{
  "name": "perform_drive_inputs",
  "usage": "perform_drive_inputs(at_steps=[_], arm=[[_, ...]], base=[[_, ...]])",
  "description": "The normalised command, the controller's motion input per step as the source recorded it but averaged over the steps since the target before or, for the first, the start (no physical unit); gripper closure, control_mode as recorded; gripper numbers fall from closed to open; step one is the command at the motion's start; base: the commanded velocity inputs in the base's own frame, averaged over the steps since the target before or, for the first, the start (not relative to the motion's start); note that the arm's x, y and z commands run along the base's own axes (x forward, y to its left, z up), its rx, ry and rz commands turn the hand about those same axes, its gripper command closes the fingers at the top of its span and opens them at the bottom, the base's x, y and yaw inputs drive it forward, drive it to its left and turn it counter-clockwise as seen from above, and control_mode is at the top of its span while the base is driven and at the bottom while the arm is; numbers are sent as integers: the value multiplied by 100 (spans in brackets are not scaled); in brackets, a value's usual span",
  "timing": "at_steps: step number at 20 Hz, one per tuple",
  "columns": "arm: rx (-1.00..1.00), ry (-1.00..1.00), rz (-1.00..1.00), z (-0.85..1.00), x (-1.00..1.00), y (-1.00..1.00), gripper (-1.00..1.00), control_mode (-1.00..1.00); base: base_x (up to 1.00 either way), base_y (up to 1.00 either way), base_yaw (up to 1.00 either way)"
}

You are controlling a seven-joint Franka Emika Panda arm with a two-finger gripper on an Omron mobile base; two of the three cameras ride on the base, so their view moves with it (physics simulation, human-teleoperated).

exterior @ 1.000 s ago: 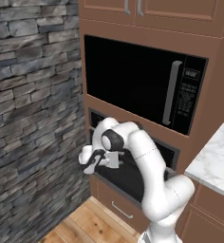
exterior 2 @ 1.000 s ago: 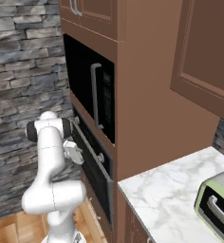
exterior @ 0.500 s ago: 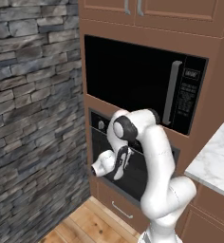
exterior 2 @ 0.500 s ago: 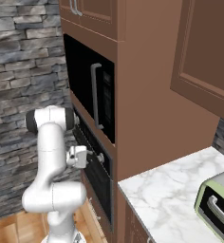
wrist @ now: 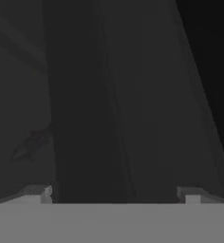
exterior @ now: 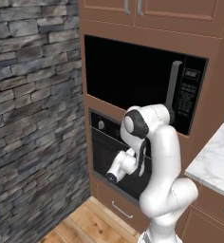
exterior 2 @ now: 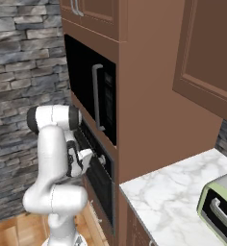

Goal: Place the fish on the rack of the oven, and slide the rack back inside. Close the oven door.

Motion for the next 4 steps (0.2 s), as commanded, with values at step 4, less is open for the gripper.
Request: perform_drive_inputs(at_steps=[4], arm=[[1,15,13,-19,92,-82,-100,-100]], base=[[0,0,0]])
